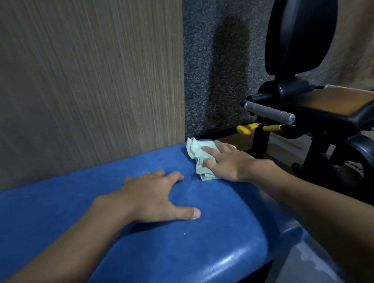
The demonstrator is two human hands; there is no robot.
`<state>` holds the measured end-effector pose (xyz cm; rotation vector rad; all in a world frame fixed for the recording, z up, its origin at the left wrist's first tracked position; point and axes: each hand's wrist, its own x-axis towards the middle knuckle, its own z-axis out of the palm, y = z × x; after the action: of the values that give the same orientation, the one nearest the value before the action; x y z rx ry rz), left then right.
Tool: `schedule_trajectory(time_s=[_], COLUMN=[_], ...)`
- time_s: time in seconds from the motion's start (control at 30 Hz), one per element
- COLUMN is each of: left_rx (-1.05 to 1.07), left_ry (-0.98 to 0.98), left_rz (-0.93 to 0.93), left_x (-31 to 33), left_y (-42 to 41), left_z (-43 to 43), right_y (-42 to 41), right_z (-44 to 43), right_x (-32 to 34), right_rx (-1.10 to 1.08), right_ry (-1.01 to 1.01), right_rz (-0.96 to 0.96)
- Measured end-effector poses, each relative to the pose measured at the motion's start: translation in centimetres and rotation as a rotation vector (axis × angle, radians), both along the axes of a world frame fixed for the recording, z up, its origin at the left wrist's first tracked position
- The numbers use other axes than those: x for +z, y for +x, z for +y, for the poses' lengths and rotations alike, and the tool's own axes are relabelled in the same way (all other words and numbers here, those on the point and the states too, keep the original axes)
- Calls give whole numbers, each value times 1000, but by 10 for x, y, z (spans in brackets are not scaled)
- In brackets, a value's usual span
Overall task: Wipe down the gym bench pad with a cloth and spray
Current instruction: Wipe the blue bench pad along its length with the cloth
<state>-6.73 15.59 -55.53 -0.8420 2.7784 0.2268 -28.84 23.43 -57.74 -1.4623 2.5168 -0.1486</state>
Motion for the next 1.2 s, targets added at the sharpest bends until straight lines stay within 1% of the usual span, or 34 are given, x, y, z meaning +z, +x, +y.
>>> schedule_trajectory(time_s=[0.17,0.33,0.53,0.63,0.8,0.9,1.03,1.2], left_rx=[27,40,119,152,86,85,71,40], left_ry=[19,55,-9,-28,-66,-89,-38,-81], left_rz=[-21,6,69,82,65,55,30,3], left_x=[4,5,4,1,3,6,3,-3], left_y=[-4,-3,8,13,18,20,27,26], left_z=[2,5,17,18,9,-5,-21,-17], right_y=[31,56,69,64,54,44,29,15], right_z=[66,121,150,144,125,90,33,-42], right_x=[-2,-5,-7,-8,-6,-4,-4,2], right_rx=[10,22,44,56,54,47,41,25], right_ry=[19,24,4,-9,-5,-2,9,25], right_rz=[58,61,59,52,79,90,116,110])
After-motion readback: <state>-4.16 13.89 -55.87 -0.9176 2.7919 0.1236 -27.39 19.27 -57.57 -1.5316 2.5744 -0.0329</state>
